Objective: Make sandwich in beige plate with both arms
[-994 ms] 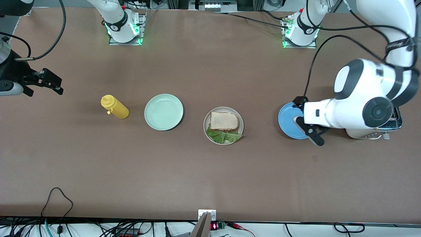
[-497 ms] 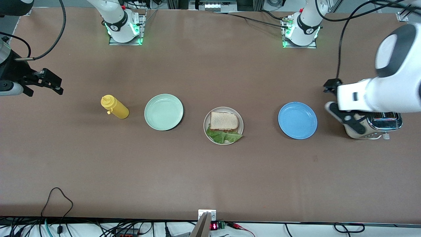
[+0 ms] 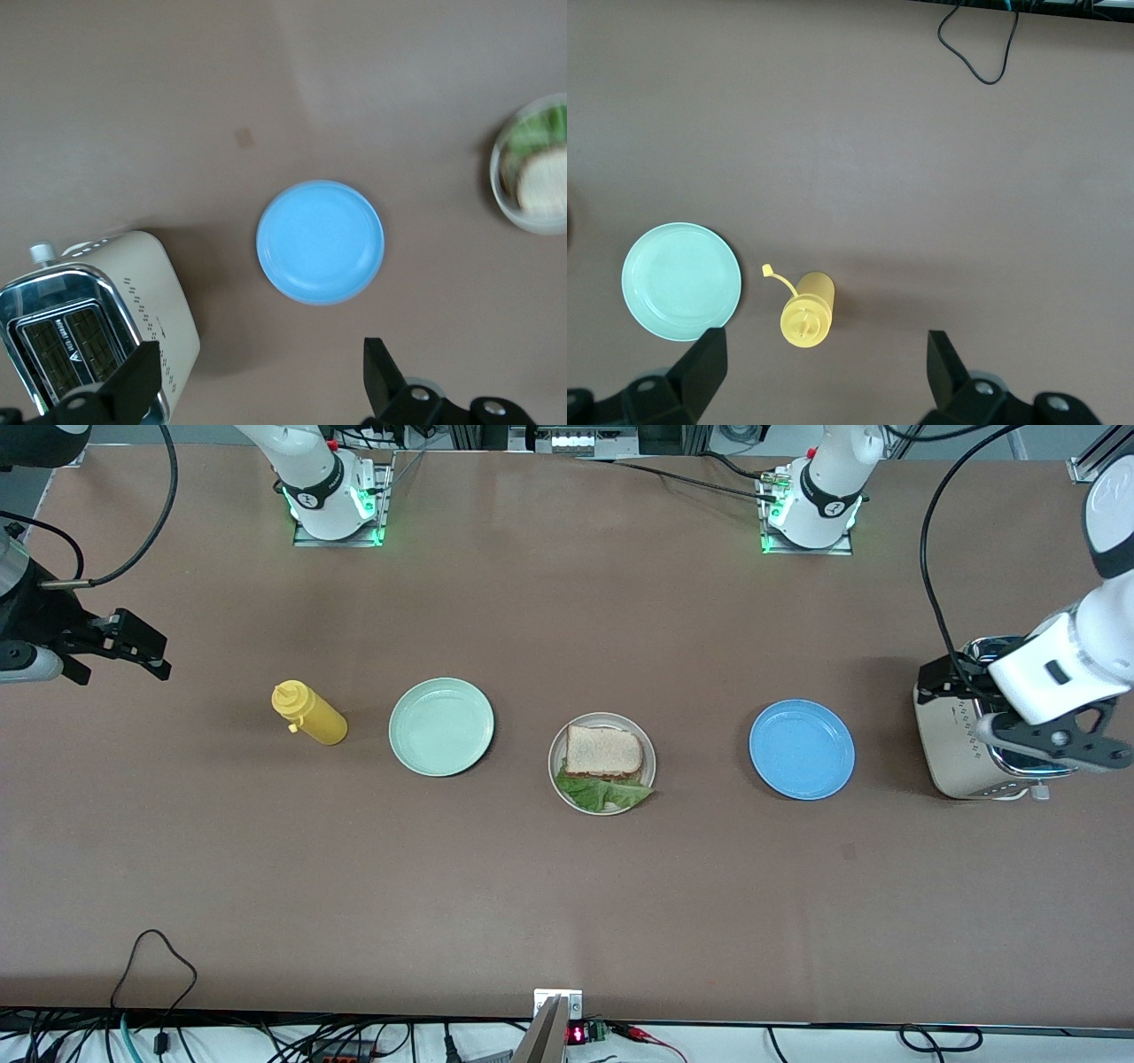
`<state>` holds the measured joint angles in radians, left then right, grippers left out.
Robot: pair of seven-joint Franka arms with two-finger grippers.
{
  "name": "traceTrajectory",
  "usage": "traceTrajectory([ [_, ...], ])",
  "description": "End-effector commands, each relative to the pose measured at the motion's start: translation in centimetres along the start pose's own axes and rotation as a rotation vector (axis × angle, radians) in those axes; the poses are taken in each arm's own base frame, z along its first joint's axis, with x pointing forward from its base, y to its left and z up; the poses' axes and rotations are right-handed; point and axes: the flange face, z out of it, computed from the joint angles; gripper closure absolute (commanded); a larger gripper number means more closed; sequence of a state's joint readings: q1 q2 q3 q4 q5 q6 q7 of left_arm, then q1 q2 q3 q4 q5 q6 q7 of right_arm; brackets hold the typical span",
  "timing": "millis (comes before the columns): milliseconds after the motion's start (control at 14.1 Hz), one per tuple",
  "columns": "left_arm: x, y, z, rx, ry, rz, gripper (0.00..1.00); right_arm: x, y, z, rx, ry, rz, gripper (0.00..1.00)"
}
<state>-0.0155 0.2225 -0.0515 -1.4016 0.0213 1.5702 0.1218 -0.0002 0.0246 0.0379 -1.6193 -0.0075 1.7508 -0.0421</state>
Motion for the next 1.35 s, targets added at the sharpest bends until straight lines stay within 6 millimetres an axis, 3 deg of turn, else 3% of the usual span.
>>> traceTrajectory([
  [0,-4.7,-0.6,-0.5,-0.008,0.102,-0.086,0.0,-0.2,0.2,-0.8,0.009,0.01,0.009,0.0],
  [213,-7.2,0.1,-0.4,-0.007,0.098,-0.065,0.0,-0.2,0.2,-0.8,0.009,0.01,0.009,0.0],
  [1278,-6.6,2.1,-1.1,-0.009,0.073,-0.045,0.0,-0.1,0.3,-0.9,0.02,0.014,0.008,0.0],
])
